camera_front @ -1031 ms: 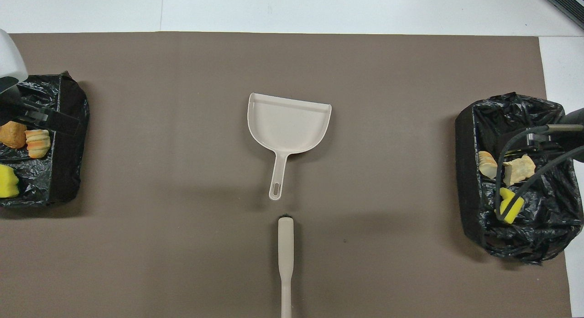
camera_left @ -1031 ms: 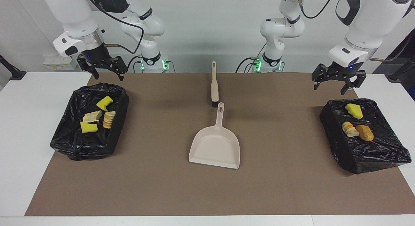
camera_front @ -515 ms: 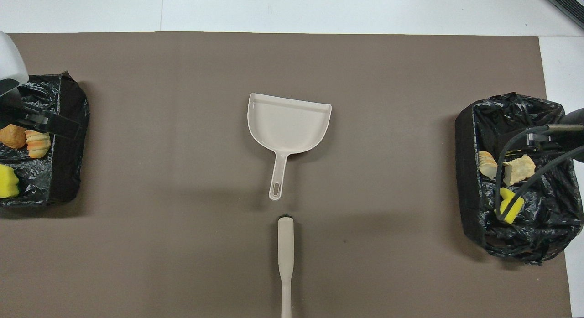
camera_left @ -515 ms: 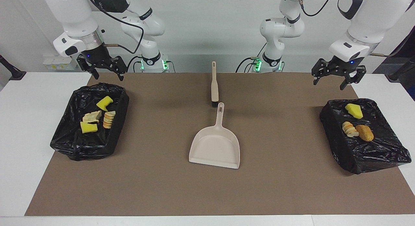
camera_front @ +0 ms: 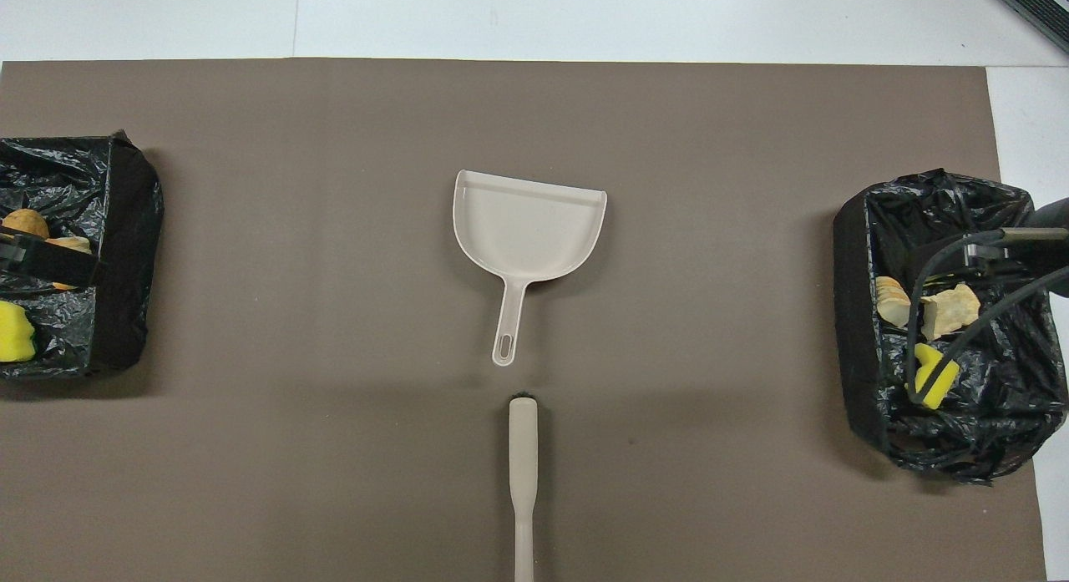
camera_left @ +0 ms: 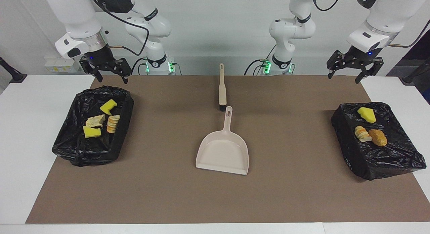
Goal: Sweep and dump trash in bin
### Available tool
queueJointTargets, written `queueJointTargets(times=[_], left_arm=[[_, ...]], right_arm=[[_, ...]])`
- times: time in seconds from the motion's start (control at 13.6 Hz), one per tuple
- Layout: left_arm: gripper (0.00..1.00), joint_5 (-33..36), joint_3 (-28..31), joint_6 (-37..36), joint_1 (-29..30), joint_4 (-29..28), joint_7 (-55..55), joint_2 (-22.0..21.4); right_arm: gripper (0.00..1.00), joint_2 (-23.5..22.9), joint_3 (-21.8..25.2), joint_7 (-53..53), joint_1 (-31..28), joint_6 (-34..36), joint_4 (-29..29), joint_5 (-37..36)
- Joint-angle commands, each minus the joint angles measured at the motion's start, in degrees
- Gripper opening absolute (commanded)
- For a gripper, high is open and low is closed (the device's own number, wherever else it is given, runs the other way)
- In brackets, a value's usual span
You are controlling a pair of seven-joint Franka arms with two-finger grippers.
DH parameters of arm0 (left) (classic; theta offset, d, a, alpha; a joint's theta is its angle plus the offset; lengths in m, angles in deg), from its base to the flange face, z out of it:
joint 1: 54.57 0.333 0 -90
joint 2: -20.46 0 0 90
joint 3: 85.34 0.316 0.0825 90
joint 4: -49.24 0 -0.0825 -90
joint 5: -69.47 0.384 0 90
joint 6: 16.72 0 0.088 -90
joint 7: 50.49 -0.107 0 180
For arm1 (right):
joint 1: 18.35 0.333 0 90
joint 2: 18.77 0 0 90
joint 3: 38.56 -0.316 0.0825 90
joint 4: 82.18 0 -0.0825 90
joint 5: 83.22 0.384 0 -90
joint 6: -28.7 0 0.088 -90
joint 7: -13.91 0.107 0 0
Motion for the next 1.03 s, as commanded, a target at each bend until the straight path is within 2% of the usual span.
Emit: queueJointTargets(times=[0.0, 0.96], left_arm=[[1.00, -1.11, 0.84, 0.32, -0.34, -1.65, -0.27, -1.52], [1.00, -1.11, 0.75, 0.85, 0.19, -1.21, -0.97, -1.08]], right_arm=[[1.00, 0.93, -0.26, 0.71, -0.62, 0.58, 0.66, 0.96], [1.00, 0.67, -0.26, 0.80, -0.53, 0.50, 0.31, 0.96]])
